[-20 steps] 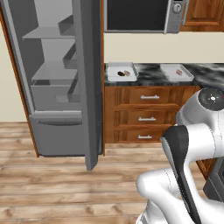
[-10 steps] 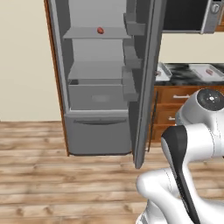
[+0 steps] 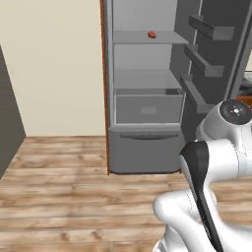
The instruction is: Place one sweet potato and one steak in each tupperware on the nearby counter, to pack two identical lunches.
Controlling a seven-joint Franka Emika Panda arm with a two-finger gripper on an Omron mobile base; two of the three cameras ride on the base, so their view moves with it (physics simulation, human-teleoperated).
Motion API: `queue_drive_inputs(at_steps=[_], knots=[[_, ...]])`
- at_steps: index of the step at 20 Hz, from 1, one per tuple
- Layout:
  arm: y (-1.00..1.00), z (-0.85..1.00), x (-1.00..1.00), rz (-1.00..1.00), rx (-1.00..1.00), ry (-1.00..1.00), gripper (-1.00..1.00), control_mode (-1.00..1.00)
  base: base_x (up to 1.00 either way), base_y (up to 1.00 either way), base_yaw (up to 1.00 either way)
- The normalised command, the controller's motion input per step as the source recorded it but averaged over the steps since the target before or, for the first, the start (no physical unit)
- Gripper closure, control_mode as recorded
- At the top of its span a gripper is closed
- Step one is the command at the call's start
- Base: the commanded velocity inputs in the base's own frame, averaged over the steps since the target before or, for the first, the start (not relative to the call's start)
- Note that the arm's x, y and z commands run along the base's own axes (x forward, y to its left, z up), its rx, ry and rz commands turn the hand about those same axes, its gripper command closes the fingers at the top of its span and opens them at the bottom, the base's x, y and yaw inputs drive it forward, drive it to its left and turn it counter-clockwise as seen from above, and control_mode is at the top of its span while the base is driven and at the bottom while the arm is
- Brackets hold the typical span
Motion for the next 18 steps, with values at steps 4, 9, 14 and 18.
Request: queue_drive_inputs(at_steps=[4,9,14,18], knots=[[0.0,0.0,0.0,0.0,0.0,0.0,-1.0,1.0,0.09,0.14,-0.01],[0.0,0.0,0.0,0.0,0.0,0.0,-1.0,1.0,0.37,0.0,-0.01],[0.0,0.0,0.0,0.0,0.0,0.0,-1.0,1.0,0.6,0.0,0.0],[0.0,0.0,0.0,0.0,0.0,0.0,-1.0,1.0,0.71,0.0,-0.01]])
